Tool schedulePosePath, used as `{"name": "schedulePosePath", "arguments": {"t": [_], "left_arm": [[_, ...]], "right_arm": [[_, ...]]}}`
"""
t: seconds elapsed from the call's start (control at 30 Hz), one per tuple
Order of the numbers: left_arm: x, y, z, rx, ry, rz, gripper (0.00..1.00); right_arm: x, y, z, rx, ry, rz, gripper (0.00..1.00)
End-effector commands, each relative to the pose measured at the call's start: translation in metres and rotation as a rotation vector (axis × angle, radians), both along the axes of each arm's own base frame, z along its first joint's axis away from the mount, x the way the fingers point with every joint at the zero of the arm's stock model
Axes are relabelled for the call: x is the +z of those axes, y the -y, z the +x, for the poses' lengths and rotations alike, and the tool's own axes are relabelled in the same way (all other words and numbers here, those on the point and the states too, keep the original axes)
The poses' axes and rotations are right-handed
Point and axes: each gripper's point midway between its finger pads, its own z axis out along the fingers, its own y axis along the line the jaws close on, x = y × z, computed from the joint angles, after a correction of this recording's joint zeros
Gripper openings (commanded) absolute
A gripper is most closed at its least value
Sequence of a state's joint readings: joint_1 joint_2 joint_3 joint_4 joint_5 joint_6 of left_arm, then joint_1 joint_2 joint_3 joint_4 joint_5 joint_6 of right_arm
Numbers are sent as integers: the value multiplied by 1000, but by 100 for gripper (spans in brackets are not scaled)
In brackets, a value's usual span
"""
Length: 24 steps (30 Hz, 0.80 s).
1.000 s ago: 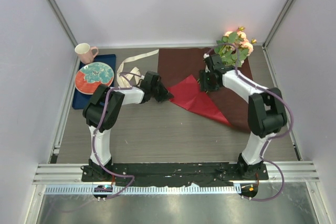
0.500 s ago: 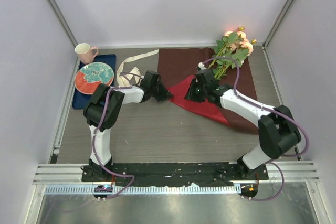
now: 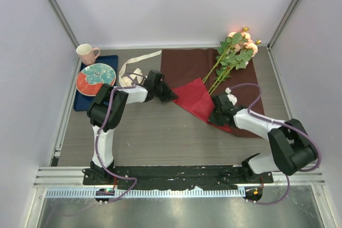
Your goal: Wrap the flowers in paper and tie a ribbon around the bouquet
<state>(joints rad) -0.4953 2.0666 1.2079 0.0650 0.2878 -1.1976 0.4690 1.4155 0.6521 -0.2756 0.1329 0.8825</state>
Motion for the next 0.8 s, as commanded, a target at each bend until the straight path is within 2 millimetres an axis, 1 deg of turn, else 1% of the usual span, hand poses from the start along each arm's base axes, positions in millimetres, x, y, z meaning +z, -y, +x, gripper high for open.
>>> {"name": "schedulePosePath", "arguments": {"t": [0.0, 0.07, 0.1, 0.13, 0.17, 0.2, 0.3, 0.33, 0.4, 0.43, 0.53, 0.57, 0.6, 0.63, 0.67, 0.7, 0.73, 0.77], "left_arm": [[-58, -31, -23, 38, -150, 164, 0], [-62, -34, -25, 49, -171, 175, 0], [-64, -36, -26, 55, -178, 183, 0], [-65, -37, -26, 59, -183, 183, 0], [-65, -37, -27, 60, -185, 183, 0], [-66, -37, -27, 62, -188, 182, 0], [-68, -36, -29, 61, -200, 171, 0], [-69, -35, -30, 58, -206, 166, 0], [-69, -35, -31, 58, -208, 162, 0], [-68, -35, -31, 58, -204, 160, 0], [-70, -35, -32, 61, -211, 159, 0], [-71, -35, -33, 60, -214, 157, 0], [-71, -34, -34, 61, -217, 154, 0], [-72, -35, -34, 63, -218, 155, 0], [-71, -34, -33, 64, -216, 153, 0], [-72, -35, -34, 66, -219, 152, 0], [-71, -34, -33, 65, -216, 152, 0], [-71, -34, -33, 66, -218, 152, 0]], "right_arm": [[-20, 57, -46, -195, -121, -134, 16], [-22, 77, -67, -244, -167, -189, 17], [-13, 82, -68, -269, -139, -194, 18], [-9, 85, -70, -276, -131, -198, 18], [-6, 90, -78, -281, -146, -212, 19], [3, 90, -77, -282, -111, -199, 19], [18, 88, -80, -268, -94, -171, 20], [29, 80, -76, -240, -69, -131, 19], [44, 70, -68, -204, -21, -107, 19], [55, 65, -58, -190, 10, -107, 19], [66, 48, -35, -144, 37, -87, 19], [60, 34, -25, -105, 25, -61, 19], [57, 26, -18, -86, 21, -47, 19], [61, 15, -8, -66, 37, -28, 20], [52, 5, 2, -48, 27, -22, 20], [49, -4, 6, -25, 20, 2, 20], [49, -8, 14, -23, 28, 10, 19], [44, -9, 16, -22, 16, -1, 20]]}}
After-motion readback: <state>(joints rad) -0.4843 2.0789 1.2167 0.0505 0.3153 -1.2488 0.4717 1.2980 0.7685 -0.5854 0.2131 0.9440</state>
